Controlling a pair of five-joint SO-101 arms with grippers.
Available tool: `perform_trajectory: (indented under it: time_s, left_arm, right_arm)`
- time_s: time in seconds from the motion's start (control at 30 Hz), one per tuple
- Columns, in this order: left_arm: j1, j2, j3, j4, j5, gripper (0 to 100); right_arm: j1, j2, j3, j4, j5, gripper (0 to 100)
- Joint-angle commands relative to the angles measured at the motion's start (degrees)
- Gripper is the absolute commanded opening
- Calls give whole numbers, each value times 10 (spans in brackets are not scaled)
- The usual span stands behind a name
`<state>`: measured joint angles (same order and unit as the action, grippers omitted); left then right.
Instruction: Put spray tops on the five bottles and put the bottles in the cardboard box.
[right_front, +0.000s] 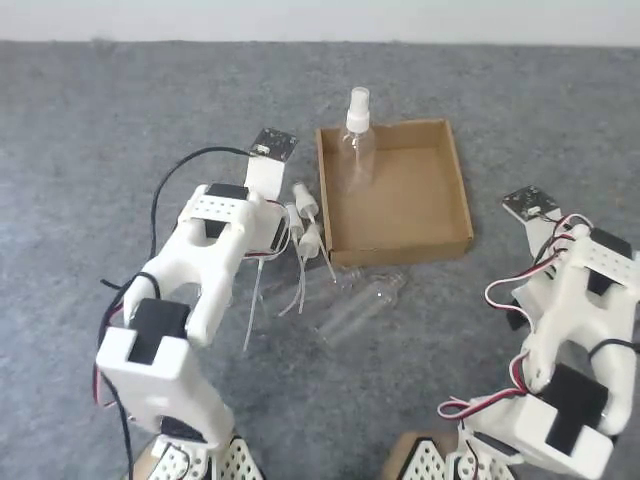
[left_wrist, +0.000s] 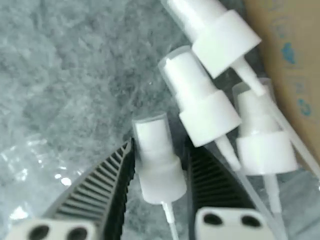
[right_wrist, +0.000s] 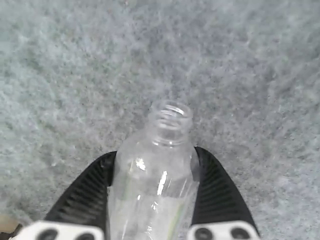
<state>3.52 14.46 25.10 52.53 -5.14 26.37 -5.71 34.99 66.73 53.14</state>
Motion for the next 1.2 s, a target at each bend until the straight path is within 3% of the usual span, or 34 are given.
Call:
perform_trajectory:
  time_s: [0.0,0.1,0.3,0.77,0.9,1.17]
  left_arm:
    - [4,-3,-34,0,-1,77]
    - [4,-4,-35,-1,0,11]
    - [-6,-46,-49,25,4,10]
    - [-8,-461,-53,136,34,12]
    - [-8,-574,-54,171,33,12]
    - [-8,-739,-55,171,41,12]
  right_arm:
    - [-2,-37,-5,-8,10,6]
    - [-1,-37,-5,-8,10,6]
    - [-2,-38,-13,-7,10,6]
    - [-51,-57,-182,35,5,6]
    - [-100,-131,-234,128,-5,6]
    - [-327,-319,-241,153,-197,6]
